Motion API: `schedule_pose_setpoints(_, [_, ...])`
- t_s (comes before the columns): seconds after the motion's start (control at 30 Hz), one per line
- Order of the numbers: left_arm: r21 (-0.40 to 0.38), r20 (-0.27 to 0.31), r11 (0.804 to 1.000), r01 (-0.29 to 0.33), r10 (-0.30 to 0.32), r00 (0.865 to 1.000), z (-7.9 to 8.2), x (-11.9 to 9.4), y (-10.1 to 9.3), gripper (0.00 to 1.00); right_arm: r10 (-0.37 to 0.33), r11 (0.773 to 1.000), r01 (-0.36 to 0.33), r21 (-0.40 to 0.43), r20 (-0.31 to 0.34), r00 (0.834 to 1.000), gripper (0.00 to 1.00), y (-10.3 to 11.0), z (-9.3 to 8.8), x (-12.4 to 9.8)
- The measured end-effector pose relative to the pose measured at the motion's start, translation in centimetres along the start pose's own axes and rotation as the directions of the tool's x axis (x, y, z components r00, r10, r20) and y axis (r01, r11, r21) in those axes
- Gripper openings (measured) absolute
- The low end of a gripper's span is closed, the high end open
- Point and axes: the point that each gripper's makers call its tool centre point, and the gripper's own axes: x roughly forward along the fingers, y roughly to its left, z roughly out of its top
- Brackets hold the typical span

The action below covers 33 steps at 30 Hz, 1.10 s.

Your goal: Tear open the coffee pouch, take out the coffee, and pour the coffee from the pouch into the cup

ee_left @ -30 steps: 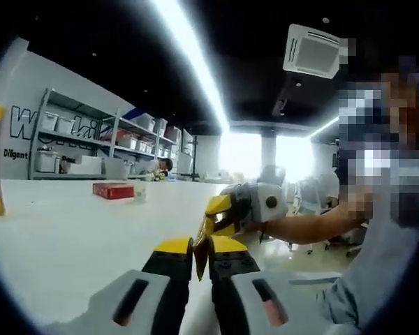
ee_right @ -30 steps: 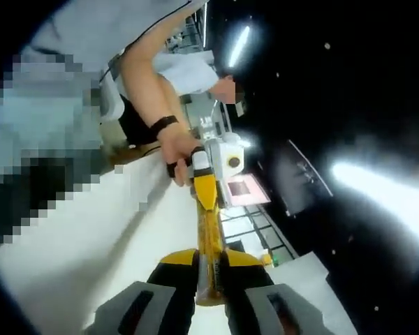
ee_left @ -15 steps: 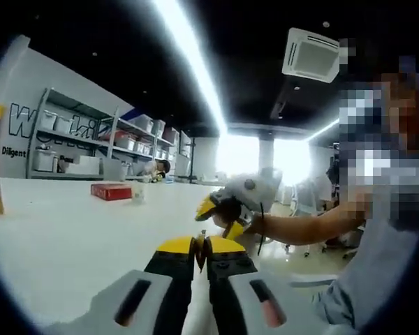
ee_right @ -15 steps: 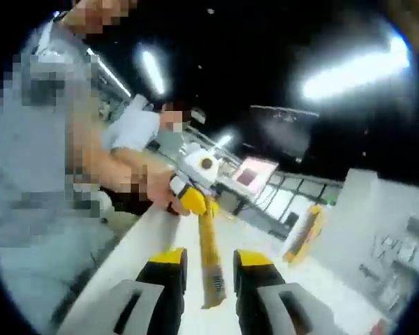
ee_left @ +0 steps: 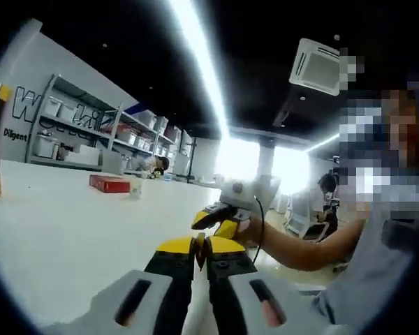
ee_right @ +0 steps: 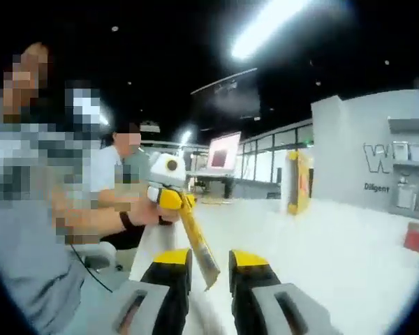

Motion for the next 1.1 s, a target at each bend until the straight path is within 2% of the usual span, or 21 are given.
schedule_pose_setpoints(0.1, [-0.002, 0.009, 1.0, 0.012, -0.012, 1.0, 0.1, -0.1, -0.5, 0.09, 0.011, 1.0, -0.01, 0.012, -0.011, 1.0, 0.21, 0.2, -0.3, 0.2])
schedule_pose_setpoints(0.23, [-0.002, 0.001, 1.0, 0.02, -0.02, 1.0, -0.1, 0.0, -0.7, 0.09, 0.074, 0.996, -0.073, 0.042, -0.019, 0.997, 0.24, 1.8, -0.5, 2.0])
schedule_pose_setpoints(0.3, [0.0, 0.0, 1.0, 0.028, -0.028, 1.0, -0.3, 0.0, -1.4, 0.09, 0.09, 0.996, -0.089, 0.013, -0.034, 0.995, 0.25, 2.4, -0.8, 2.8])
schedule_pose_setpoints(0.43, [0.004, 0.0, 1.0, 0.025, -0.025, 1.0, -0.4, 0.0, -1.3, 0.09, 0.062, 0.998, -0.062, -0.014, -0.034, 0.998, 0.23, 2.6, -0.9, 2.9])
schedule_pose_setpoints(0.57, [0.001, 0.0, 1.0, 0.027, -0.027, 1.0, -0.4, 0.0, -1.3, 0.09, 0.058, 0.998, -0.058, 0.007, -0.004, 0.998, 0.22, 2.6, -0.4, 2.7])
schedule_pose_setpoints(0.93, [-0.013, 0.024, 1.0, 0.015, -0.015, 1.0, 0.1, -0.1, -0.8, 0.09, 0.097, 0.995, -0.099, -0.027, -0.064, 0.993, 0.2, 3.8, -1.4, 4.5])
schedule_pose_setpoints(1.1, [-0.019, 0.048, 1.0, 0.01, -0.009, 0.999, 0.5, -0.3, -0.7, 0.09, 0.103, 0.994, -0.104, -0.016, -0.058, 0.993, 0.15, 3.8, -1.3, 5.2])
